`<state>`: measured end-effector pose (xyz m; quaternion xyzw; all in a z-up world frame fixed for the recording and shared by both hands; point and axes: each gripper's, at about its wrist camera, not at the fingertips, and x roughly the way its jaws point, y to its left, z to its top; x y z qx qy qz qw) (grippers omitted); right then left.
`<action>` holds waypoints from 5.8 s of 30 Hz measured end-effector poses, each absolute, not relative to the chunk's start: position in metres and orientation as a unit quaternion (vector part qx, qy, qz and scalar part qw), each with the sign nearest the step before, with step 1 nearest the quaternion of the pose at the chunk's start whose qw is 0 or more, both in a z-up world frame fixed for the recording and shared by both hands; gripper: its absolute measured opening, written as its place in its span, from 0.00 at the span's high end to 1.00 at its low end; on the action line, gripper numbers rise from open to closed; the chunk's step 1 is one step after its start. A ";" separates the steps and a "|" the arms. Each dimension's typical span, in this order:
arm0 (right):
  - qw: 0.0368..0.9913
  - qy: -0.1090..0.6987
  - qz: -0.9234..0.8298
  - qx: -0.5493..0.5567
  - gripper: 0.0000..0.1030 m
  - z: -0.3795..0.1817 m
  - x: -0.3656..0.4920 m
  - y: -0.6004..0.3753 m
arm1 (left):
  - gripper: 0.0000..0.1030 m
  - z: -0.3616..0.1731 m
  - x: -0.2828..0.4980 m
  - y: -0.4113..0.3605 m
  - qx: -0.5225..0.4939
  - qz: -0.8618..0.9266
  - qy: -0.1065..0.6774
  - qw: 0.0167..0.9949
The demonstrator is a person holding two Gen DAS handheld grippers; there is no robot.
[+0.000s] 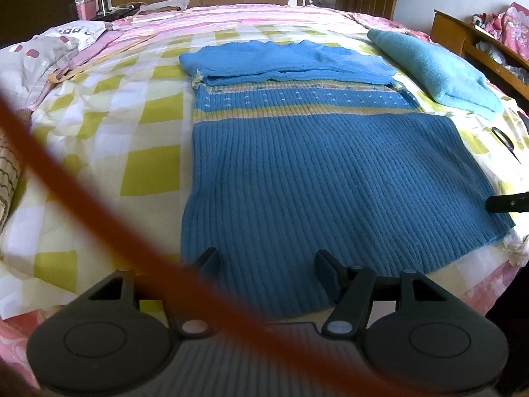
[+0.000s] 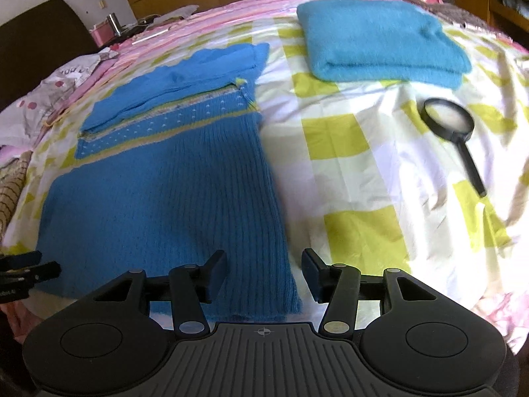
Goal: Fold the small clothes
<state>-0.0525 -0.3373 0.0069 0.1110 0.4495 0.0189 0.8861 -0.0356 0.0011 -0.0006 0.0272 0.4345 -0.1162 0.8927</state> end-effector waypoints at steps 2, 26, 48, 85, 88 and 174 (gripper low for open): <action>0.886 0.449 0.028 0.114 0.51 0.006 -0.051 -0.336 | 0.39 0.000 -0.036 0.002 0.026 -0.114 0.433 0.894; 0.862 0.459 0.062 0.208 0.64 0.000 -0.035 -0.348 | 0.67 0.006 -0.028 0.032 -0.013 -0.043 0.423 0.905; 0.840 0.459 0.084 0.277 0.68 -0.008 -0.038 -0.367 | 0.68 0.000 -0.014 0.022 -0.022 -0.095 0.441 0.892; 0.823 0.442 0.124 0.335 0.91 -0.004 -0.021 -0.361 | 0.83 0.007 -0.001 0.027 -0.062 -0.132 0.466 0.873; 0.823 0.438 0.126 0.340 0.91 -0.004 -0.023 -0.361 | 0.83 0.004 -0.003 0.031 -0.070 -0.124 0.469 0.872; 0.866 0.272 0.105 0.405 0.51 -0.002 0.212 -0.374 | 0.87 0.030 0.216 0.042 -0.156 -0.065 0.314 0.934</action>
